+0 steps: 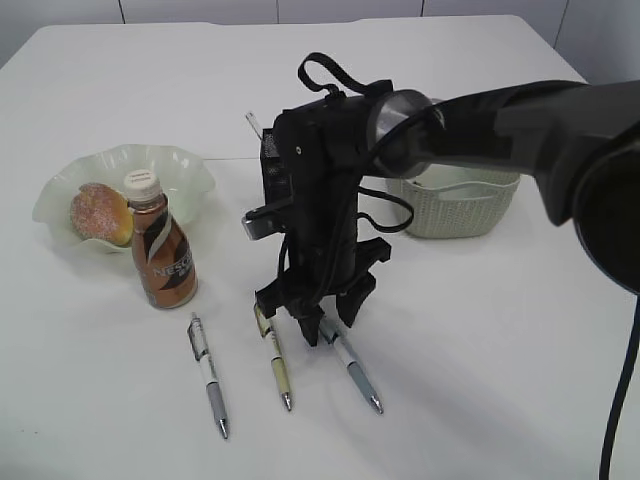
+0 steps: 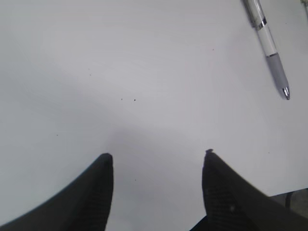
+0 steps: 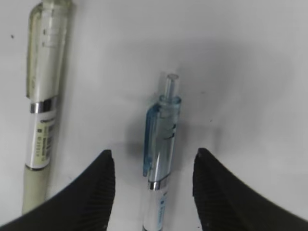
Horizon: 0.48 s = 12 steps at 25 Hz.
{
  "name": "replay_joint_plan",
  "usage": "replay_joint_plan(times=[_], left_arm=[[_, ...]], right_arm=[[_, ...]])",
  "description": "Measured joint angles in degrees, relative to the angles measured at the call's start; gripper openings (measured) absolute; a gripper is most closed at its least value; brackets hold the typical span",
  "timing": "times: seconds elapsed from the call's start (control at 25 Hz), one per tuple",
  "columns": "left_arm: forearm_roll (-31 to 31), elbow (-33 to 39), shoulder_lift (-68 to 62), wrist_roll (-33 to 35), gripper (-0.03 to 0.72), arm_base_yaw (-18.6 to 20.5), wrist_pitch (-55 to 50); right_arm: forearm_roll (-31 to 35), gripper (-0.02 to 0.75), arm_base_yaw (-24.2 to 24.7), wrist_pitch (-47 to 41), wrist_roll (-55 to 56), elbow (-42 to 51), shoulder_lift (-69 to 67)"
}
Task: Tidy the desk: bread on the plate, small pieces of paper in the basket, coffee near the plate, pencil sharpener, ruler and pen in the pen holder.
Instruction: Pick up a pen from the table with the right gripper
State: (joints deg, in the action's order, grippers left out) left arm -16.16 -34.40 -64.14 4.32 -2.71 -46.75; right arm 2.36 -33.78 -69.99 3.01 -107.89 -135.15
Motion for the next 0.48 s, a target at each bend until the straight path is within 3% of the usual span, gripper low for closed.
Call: replay_joint_plan(times=[0.48], left_arm=[[0.0,0.0,0.0,0.0,0.433,0.0,0.0]], right_arm=[[-0.1,0.388,0.0,0.1,0.0,0.1,-0.8]])
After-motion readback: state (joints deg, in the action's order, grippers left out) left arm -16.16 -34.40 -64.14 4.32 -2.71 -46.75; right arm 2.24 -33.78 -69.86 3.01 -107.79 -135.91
